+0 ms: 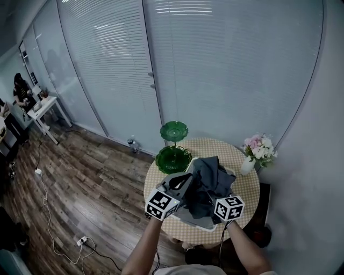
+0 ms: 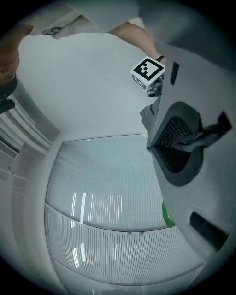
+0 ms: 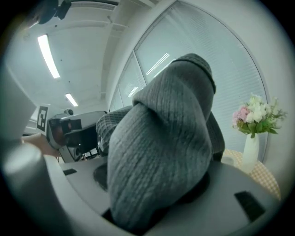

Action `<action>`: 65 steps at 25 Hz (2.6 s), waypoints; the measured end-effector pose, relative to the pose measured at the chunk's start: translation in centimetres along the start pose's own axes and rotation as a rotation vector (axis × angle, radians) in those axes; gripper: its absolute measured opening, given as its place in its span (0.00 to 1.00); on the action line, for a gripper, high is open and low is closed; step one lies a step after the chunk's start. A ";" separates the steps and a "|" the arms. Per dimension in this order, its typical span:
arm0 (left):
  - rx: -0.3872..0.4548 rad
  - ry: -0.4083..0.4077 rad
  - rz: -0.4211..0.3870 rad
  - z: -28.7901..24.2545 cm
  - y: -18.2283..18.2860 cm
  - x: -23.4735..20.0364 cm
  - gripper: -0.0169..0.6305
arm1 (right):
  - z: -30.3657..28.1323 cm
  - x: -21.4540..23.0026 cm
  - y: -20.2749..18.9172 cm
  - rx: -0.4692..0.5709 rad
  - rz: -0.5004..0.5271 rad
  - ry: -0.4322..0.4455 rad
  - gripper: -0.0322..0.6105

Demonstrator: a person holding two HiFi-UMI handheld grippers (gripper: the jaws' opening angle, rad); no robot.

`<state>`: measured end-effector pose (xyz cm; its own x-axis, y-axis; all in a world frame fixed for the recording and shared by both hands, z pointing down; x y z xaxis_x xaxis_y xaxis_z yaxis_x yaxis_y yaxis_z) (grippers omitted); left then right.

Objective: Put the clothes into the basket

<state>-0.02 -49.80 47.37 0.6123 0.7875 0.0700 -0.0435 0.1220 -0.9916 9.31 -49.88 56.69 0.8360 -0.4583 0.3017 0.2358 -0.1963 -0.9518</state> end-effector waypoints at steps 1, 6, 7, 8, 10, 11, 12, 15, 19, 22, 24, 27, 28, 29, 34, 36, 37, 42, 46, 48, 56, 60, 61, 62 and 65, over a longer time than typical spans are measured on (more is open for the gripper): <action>-0.001 0.005 -0.001 0.2 0.0 -0.1 0.05 | -0.1 0.2 -0.8 -0.020 -0.009 -0.008 0.41; -0.002 0.020 0.005 0.8 -0.3 -0.3 0.05 | -0.7 1.4 -4.0 -0.102 -0.044 -0.052 0.41; -0.002 0.023 0.007 1.0 -0.4 -0.4 0.05 | -0.9 1.7 -4.4 -0.115 -0.055 -0.063 0.41; -0.005 0.026 0.009 1.2 -0.5 -0.5 0.05 | -1.2 2.1 -4.8 -0.128 -0.062 -0.073 0.41; -0.015 0.032 0.010 1.5 -1.0 -0.7 0.05 | -1.8 2.8 -5.7 -0.162 -0.065 -0.092 0.41; -0.018 0.034 0.006 1.6 -1.3 -0.8 0.05 | -2.0 3.1 -6.1 -0.182 -0.067 -0.102 0.41; -0.022 0.037 0.001 1.7 -1.5 -1.0 0.05 | -2.3 3.3 -6.5 -0.203 -0.072 -0.112 0.41; -0.035 0.055 0.005 2.2 -2.3 -1.4 0.05 | -2.9 3.8 -7.6 -0.260 -0.107 -0.144 0.41; -0.035 0.061 0.010 2.3 -2.9 -1.5 0.05 | -3.0 4.3 -9.2 -0.347 -0.145 -0.162 0.41; -0.036 0.059 0.014 2.4 -3.0 -1.4 0.05 | -2.8 4.6 -9.7 -0.404 -0.140 -0.178 0.47; -0.035 0.062 0.016 2.5 -2.9 -1.4 0.05 | -2.6 4.5 -9.4 -0.425 -0.109 -0.167 0.52; -0.024 0.066 0.021 2.6 -2.6 -1.2 0.05 | -2.4 3.8 -8.9 -0.430 -0.100 -0.126 0.60; -0.020 0.063 0.020 2.5 -2.5 -1.0 0.05 | -2.4 3.4 -8.7 -0.426 -0.082 -0.113 0.61; -0.018 0.059 0.018 2.4 -2.4 -0.8 0.05 | -2.3 3.0 -8.4 -0.419 -0.055 -0.099 0.61; -0.019 0.050 0.016 2.6 -2.1 -0.2 0.05 | -2.7 1.3 -7.2 -0.385 -0.004 -0.052 0.61; -0.020 0.047 0.015 2.6 -2.2 0.0 0.05 | -2.9 1.1 -6.9 -0.374 -0.004 -0.039 0.60; -0.021 0.047 0.014 2.6 -2.2 0.0 0.05 | -3.1 1.0 -6.7 -0.366 -0.005 -0.031 0.60; -0.025 0.060 0.013 3.1 -2.2 -0.4 0.05 | -4.2 0.1 -5.5 -0.320 -0.010 0.019 0.55; -0.019 0.064 0.012 3.2 -2.3 -0.5 0.05 | -4.7 -0.7 -4.4 -0.291 0.011 0.047 0.28; -0.016 0.065 0.012 3.4 -2.5 -0.4 0.05 | -4.9 -1.2 -4.0 -0.280 0.022 0.066 0.15; -0.018 0.059 0.017 4.3 -2.6 0.5 0.05 | -3.7 -4.4 -1.7 -0.220 0.085 0.167 0.09; -0.017 0.044 0.015 4.9 -2.6 1.8 0.05 | -1.6 -6.4 0.1 -0.152 0.117 0.222 0.08; -0.019 0.038 0.016 5.1 -2.5 2.2 0.05 | -1.0 -6.7 0.6 -0.135 0.127 0.227 0.08; -0.022 0.032 0.017 5.3 -2.5 2.8 0.05 | -0.2 -7.0 0.9 -0.122 0.138 0.231 0.08; -0.017 0.020 0.020 6.0 -2.2 4.4 0.05 | 2.5 -7.5 1.7 -0.076 0.153 0.215 0.08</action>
<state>-2.00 -42.95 50.49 0.6275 0.7771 0.0480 -0.0425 0.0958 -0.9945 4.68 -44.63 52.67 0.7326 -0.6598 0.1671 0.0698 -0.1714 -0.9827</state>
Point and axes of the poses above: the fingertips, and each gripper's own axes: z backward along the fingers, x to its right, y out of its top, the point moved 1 cm from there along z, backward along the fingers, and after that the axes turned 11 degrees about x, right-handed, at the moved point
